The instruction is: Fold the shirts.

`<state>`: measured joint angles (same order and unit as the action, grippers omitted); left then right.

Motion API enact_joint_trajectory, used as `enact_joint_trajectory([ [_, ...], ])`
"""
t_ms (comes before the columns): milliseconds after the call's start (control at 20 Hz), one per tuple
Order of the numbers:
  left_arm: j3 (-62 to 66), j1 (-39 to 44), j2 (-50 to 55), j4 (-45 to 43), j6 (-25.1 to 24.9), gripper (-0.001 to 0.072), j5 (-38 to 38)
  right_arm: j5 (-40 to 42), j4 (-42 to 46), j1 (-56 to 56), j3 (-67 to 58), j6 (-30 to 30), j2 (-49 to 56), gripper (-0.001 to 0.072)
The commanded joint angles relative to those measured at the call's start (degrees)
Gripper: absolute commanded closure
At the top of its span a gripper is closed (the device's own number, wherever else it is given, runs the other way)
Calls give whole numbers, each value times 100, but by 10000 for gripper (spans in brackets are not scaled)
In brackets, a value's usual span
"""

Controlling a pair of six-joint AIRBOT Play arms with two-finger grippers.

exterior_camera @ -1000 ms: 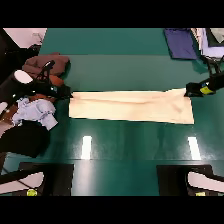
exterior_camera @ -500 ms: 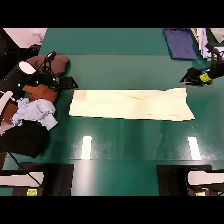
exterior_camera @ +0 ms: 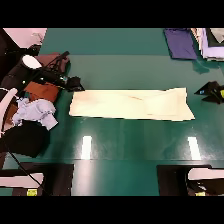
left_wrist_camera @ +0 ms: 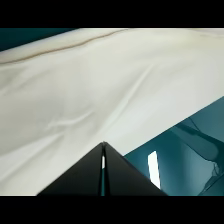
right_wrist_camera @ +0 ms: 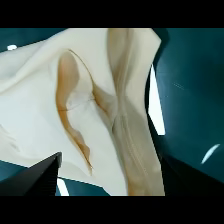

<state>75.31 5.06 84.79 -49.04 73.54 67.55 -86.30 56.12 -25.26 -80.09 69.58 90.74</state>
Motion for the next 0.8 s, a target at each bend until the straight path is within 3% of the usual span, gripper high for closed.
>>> enact_joint_trajectory([
  [0, 11, 474, 2, 129, 168, 665, -297, -140, -887, -496, 411, -667, 588, 24],
  [100, 11, 673, 2, 129, 214, 666, -511, -131, -914, -426, 402, -929, 938, 98],
  [450, 11, 831, 2, 107, 426, 665, -774, 59, -1005, 201, 402, -1388, 1443, 98],
  [650, 11, 831, 2, 105, 424, 665, -774, -297, -1008, 474, 402, -1523, 1434, 98],
  [700, 11, 831, 2, 105, 422, 666, -774, -323, -1005, 485, 402, -1523, 1434, 111],
  [750, 11, 831, 2, 105, 424, 665, -774, -315, -1005, 514, 402, -1523, 1434, 177],
])
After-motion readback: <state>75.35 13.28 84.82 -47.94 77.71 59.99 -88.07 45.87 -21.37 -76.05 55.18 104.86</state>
